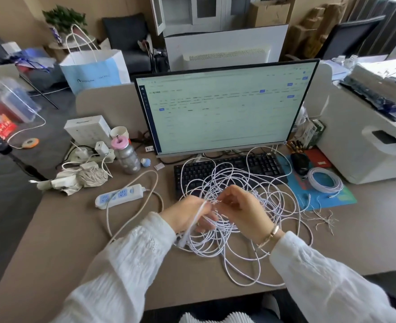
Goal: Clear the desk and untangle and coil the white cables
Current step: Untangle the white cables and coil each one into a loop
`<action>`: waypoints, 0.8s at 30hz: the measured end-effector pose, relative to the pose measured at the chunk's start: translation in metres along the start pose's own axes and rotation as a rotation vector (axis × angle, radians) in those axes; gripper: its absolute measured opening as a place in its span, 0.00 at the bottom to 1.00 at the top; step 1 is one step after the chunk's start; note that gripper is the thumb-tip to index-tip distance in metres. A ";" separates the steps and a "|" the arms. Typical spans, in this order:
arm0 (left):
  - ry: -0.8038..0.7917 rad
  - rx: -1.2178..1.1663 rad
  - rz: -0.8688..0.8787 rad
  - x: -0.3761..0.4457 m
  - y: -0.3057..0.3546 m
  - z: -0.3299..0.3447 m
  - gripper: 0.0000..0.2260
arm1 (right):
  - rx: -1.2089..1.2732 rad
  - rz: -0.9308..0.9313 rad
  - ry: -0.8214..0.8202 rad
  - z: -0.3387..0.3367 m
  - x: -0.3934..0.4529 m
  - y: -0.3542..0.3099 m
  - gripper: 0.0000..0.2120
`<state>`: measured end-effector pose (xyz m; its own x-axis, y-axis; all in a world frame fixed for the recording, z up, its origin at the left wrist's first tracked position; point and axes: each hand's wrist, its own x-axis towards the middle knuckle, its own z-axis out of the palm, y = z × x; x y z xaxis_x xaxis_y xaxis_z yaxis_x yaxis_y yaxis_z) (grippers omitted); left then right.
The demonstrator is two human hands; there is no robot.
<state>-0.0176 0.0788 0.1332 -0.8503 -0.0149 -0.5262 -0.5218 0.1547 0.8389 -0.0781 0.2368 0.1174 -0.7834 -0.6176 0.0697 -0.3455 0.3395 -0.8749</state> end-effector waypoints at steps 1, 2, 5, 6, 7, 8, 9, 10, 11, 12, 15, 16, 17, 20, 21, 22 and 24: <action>-0.017 0.043 -0.001 -0.002 0.000 0.003 0.11 | 0.015 0.018 0.019 0.003 0.001 -0.003 0.05; -0.006 0.132 0.015 -0.006 0.000 0.003 0.12 | 0.063 0.055 0.026 0.006 0.001 -0.005 0.04; 0.150 0.526 0.113 -0.011 -0.001 0.003 0.15 | 0.422 0.224 -0.036 0.007 -0.004 -0.011 0.15; 0.212 0.643 0.137 -0.011 -0.002 0.002 0.14 | 0.480 0.249 -0.075 0.007 -0.006 -0.012 0.20; 0.261 0.740 0.144 -0.011 -0.004 0.001 0.13 | 0.472 0.250 -0.108 0.008 -0.008 -0.012 0.22; 0.284 0.797 0.148 -0.010 -0.006 0.000 0.12 | 0.410 0.225 -0.134 0.010 -0.010 -0.009 0.21; 0.280 0.821 0.141 -0.009 -0.009 -0.001 0.10 | 0.308 0.188 -0.145 0.013 -0.011 -0.006 0.18; 0.246 0.790 0.131 -0.008 -0.010 -0.002 0.09 | 0.205 0.146 -0.145 0.014 -0.011 -0.002 0.14; 0.189 0.670 0.113 -0.006 -0.011 -0.004 0.08 | 0.141 0.116 -0.139 0.014 -0.011 0.001 0.12; 0.110 0.464 0.075 -0.007 -0.010 -0.006 0.07 | 0.129 0.098 -0.134 0.014 -0.010 0.005 0.09; -0.115 -0.103 -0.057 -0.011 -0.005 -0.018 0.06 | 0.171 0.083 -0.142 0.007 -0.010 0.004 0.06; -0.163 -0.169 -0.071 -0.013 -0.005 -0.021 0.07 | 0.178 0.075 -0.148 0.005 -0.010 0.004 0.07; -0.203 -0.193 -0.077 -0.013 -0.005 -0.024 0.08 | 0.176 0.066 -0.149 0.005 -0.010 0.004 0.06; -0.294 -0.252 -0.121 -0.015 -0.008 -0.029 0.12 | 0.175 0.051 -0.138 0.008 -0.010 0.007 0.07; -0.311 -0.280 -0.133 -0.016 -0.009 -0.031 0.13 | 0.162 0.042 -0.146 0.009 -0.010 0.008 0.10; -0.321 -0.298 -0.126 -0.016 -0.010 -0.034 0.14 | 0.155 0.036 -0.165 0.010 -0.010 0.008 0.14; -0.310 -0.327 -0.059 -0.018 -0.010 -0.042 0.12 | 0.228 0.087 -0.216 0.012 -0.012 0.013 0.16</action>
<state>0.0004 0.0356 0.1398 -0.7833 0.2902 -0.5497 -0.6058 -0.1584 0.7797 -0.0664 0.2402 0.0996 -0.6688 -0.7377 -0.0921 -0.1384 0.2453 -0.9595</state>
